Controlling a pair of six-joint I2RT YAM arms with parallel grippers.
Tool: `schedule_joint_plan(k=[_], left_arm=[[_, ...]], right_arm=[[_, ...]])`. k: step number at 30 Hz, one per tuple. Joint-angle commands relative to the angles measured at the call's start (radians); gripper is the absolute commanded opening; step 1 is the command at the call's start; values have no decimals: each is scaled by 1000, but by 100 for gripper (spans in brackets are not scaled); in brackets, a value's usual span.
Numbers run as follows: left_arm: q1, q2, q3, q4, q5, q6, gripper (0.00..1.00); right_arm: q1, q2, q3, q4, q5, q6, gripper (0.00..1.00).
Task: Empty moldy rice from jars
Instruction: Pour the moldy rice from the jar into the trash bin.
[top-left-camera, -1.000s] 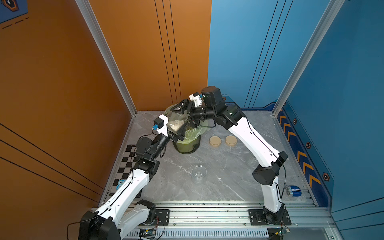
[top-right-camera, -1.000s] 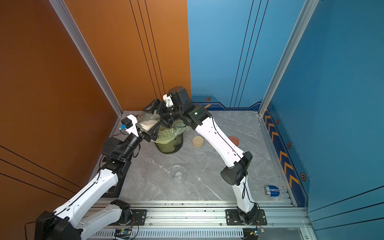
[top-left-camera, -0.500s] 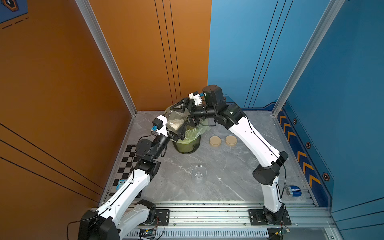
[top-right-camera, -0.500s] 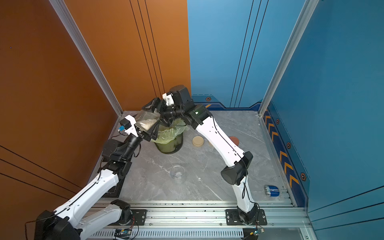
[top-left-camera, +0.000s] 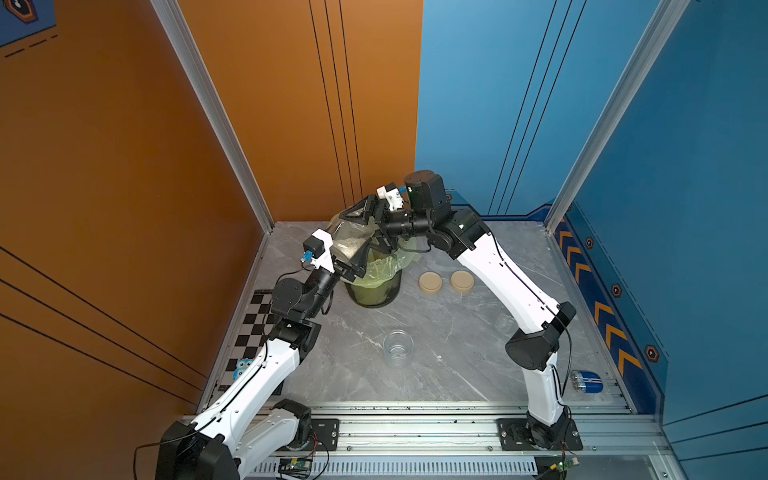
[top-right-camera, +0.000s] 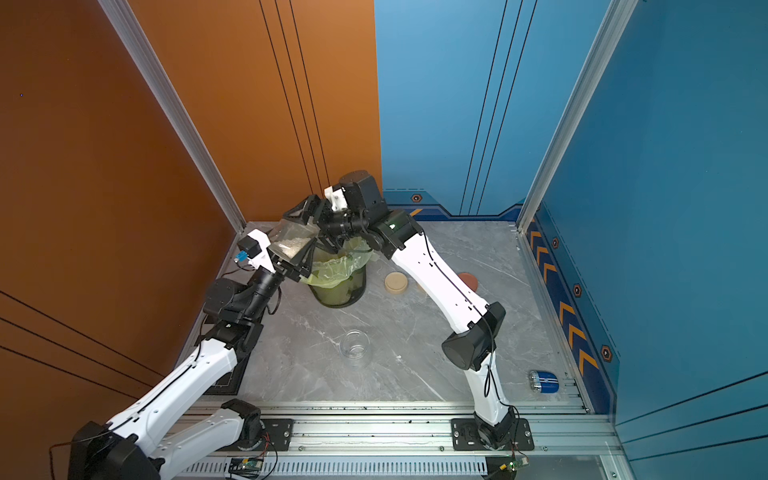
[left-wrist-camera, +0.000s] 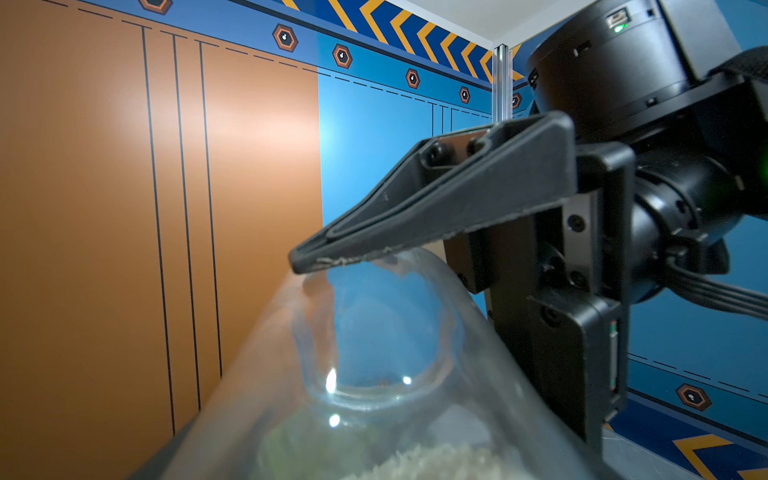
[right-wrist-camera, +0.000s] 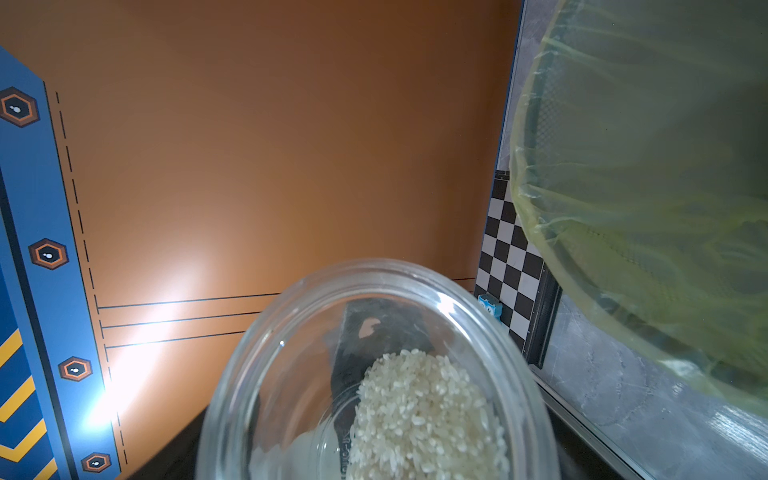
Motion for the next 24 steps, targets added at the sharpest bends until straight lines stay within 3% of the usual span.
schedule_joint_plan(k=[1, 3, 12, 24], left_arm=[[-22, -28, 23, 68, 29, -12, 0], [-20, -28, 27, 69, 32, -15, 0], [27, -40, 60, -20, 33, -77, 0], [69, 29, 288, -450, 17, -111, 0]], right_arm=[[-1, -50, -36, 65, -24, -5, 44], [-11, -65, -58, 65, -3, -19, 98], [-44, -155, -205, 63, 94, -65, 100], [-51, -189, -238, -25, 187, -232, 100]])
